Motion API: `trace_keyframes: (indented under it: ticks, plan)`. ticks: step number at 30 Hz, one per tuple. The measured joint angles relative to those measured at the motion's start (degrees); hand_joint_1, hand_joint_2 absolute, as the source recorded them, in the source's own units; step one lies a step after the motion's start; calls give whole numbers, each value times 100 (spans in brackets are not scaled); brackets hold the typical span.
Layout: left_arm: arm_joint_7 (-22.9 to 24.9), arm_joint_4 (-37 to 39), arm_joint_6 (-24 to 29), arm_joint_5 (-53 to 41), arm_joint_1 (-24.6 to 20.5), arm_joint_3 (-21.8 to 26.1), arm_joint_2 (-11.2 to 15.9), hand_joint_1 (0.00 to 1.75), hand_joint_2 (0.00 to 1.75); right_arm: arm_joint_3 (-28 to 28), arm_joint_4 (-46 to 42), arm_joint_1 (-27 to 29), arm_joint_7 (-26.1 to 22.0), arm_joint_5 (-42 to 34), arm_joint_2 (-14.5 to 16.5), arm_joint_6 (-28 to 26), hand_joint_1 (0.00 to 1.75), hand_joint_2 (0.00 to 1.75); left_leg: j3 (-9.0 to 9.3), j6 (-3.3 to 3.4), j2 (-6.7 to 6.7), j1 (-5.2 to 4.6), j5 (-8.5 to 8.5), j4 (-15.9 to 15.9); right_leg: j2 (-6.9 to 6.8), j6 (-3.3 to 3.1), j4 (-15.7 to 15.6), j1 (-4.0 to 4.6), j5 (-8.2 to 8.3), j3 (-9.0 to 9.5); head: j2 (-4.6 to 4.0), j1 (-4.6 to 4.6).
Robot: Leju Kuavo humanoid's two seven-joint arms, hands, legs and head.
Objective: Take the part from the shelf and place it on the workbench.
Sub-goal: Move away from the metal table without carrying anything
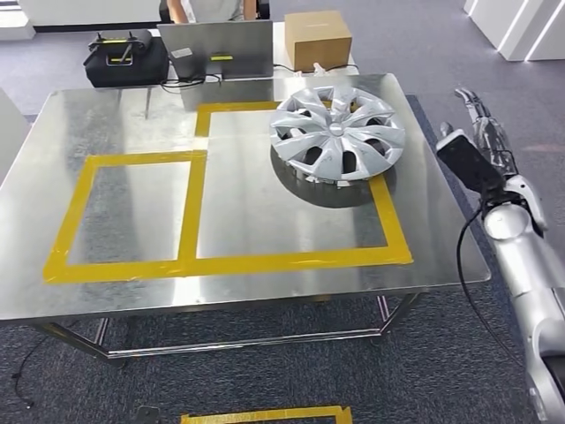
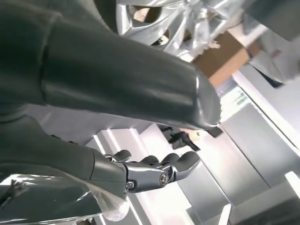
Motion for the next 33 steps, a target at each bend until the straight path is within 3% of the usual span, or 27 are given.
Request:
trace_keyframes:
  ticks: [2, 5, 6, 7, 8, 11, 13, 15, 16, 17, 18, 20, 21, 22, 23, 25, 27, 28, 29, 31, 32, 33]
  plan:
    - [-3, 3, 8, -4, 0, 38, -45, 0, 0, -262, -806, 649, -54, -178, 13, -135, 0, 0, -85, -61, 9, 7, -254, 229, -42, -91, -18, -16, 58, -41, 0, -9]
    - [-8, 4, 8, -10, -11, 104, -93, 0, 0, -551, -1689, 1369, -84, -227, 32, -221, 0, 0, -382, -123, 36, 17, -993, 1263, -84, -165, -17, -13, 165, -190, 0, -19]
    - [-8, 4, 8, -13, -14, 117, -101, 0, 0, -618, -1872, 1516, -85, -239, 37, -226, 0, 0, -420, -126, 38, 18, -1132, 1520, -85, -168, -11, -8, 207, -252, 0, -20]
    - [-6, 4, 8, -22, -17, 123, -105, 0, 0, -680, -2040, 1656, -90, -281, 41, -240, 0, 0, -361, -118, 38, 17, -1163, 1579, -81, -164, -4, -2, 250, -317, 0, -20]
    - [-2, 4, 11, -37, -21, 127, -107, 0, 0, -745, -2214, 1818, -111, -352, 50, -273, 0, 0, -179, -100, 38, 16, -1091, 1391, -78, -154, 2, 5, 294, -377, 0, -21]
    - [35, 4, 39, -80, -45, 131, -121, 0, 0, -965, -2799, 2426, -273, -567, 146, -455, 0, 0, 666, -8, 29, -10, -782, 176, -85, -100, 15, 34, 418, -494, 0, -16]
    - [62, 4, 73, -95, -61, 135, -143, 0, 0, -1092, -3212, 2867, -456, -641, 300, -585, 0, 0, 877, 38, 22, -45, -724, -192, -101, -45, 0, 36, 503, -513, 0, -3]
    - [85, 6, 107, -100, -57, 153, -166, 0, 0, -1180, -3664, 3406, -696, -759, 560, -702, 0, 0, 836, 92, 27, -57, -623, -218, -103, 15, -39, 10, 579, -514, 0, 2]
    - [96, 8, 128, -94, -50, 169, -173, 0, 0, -1207, -3913, 3721, -844, -838, 735, -771, 0, 0, 808, 126, 33, -50, -558, -241, -88, 40, -24, 0, 531, -532, 0, 5]
    - [104, 9, 148, -85, -44, 194, -184, 0, 0, -1225, -4132, 4064, -997, -908, 899, -846, 0, 0, 759, 167, 40, -38, -489, -267, -61, 59, 86, -5, 364, -582, 0, 14]
    - [109, 11, 170, -75, -37, 222, -197, 0, 0, -1223, -4375, 4367, -1176, -968, 1135, -935, 0, 0, 694, 195, 49, -27, -418, -289, -30, 70, 313, -8, 93, -661, 0, 34]
    - [113, 11, 201, -67, -30, 266, -216, 0, 0, -1190, -4744, 4776, -1424, -1028, 1521, -1076, 0, 0, 530, 228, 79, -44, -297, -282, 6, 85, 1018, -8, -522, -834, 0, 61]
    - [114, 11, 215, -69, -31, 276, -224, 0, 0, -1176, -4923, 4913, -1498, -1079, 1716, -1123, 0, 0, 440, 227, 99, -55, -233, -274, 9, 93, 1349, -11, -696, -868, 0, 66]
    - [116, 11, 229, -77, -35, 283, -227, 0, 0, -1175, -5044, 5046, -1525, -1141, 1840, -1153, 0, 0, 346, 226, 118, -62, -171, -264, 8, 101, 1550, -12, -735, -831, 0, 66]
    - [120, 11, 248, -89, -37, 290, -231, 0, 0, -1180, -5159, 5184, -1552, -1217, 1982, -1187, 0, 0, 253, 219, 133, -64, -114, -250, 8, 106, 1584, -13, -655, -708, 0, 69]
    - [130, 11, 297, -113, -36, 301, -242, 0, 0, -1181, -5337, 5428, -1611, -1388, 2298, -1241, 0, 0, 100, 179, 145, -57, -15, -206, 2, 106, 1096, -21, -377, -184, 0, 69]
    - [138, 11, 345, -129, -42, 304, -255, 0, 0, -1178, -5431, 5630, -1633, -1545, 2623, -1253, 0, 0, -12, 119, 153, -65, 69, -139, -2, 82, 235, -18, -382, 501, 0, 72]
    - [140, 11, 369, -137, -47, 308, -260, 0, 0, -1191, -5435, 5726, -1627, -1620, 2778, -1232, 0, 0, -44, 86, 156, -68, 118, -113, 0, 59, -74, -9, -453, 704, 0, 77]
    - [142, 11, 394, -144, -48, 316, -266, 0, 0, -1229, -5402, 5810, -1621, -1694, 2925, -1183, 0, 0, -71, 51, 159, -65, 169, -103, 7, 26, -239, 10, -510, 792, 0, 80]
    - [139, 11, 438, -155, -42, 358, -275, 0, 0, -1400, -5210, 5919, -1592, -1919, 3209, -976, 0, 0, -98, -27, 156, -41, 229, -99, 3, -67, -264, 25, -462, 702, 0, 91]
    - [130, 11, 453, -158, -33, 382, -280, 0, 0, -1532, -5058, 5933, -1533, -2085, 3348, -853, 0, 0, -126, -66, 150, -28, 131, -37, -5, -126, -263, 23, -408, 652, 0, 87]
    - [114, 11, 466, -162, -23, 403, -286, 0, 0, -1697, -4847, 5919, -1431, -2285, 3479, -753, 0, 0, -172, -98, 141, -17, -77, 121, -14, -181, -269, 16, -342, 590, 0, 80]
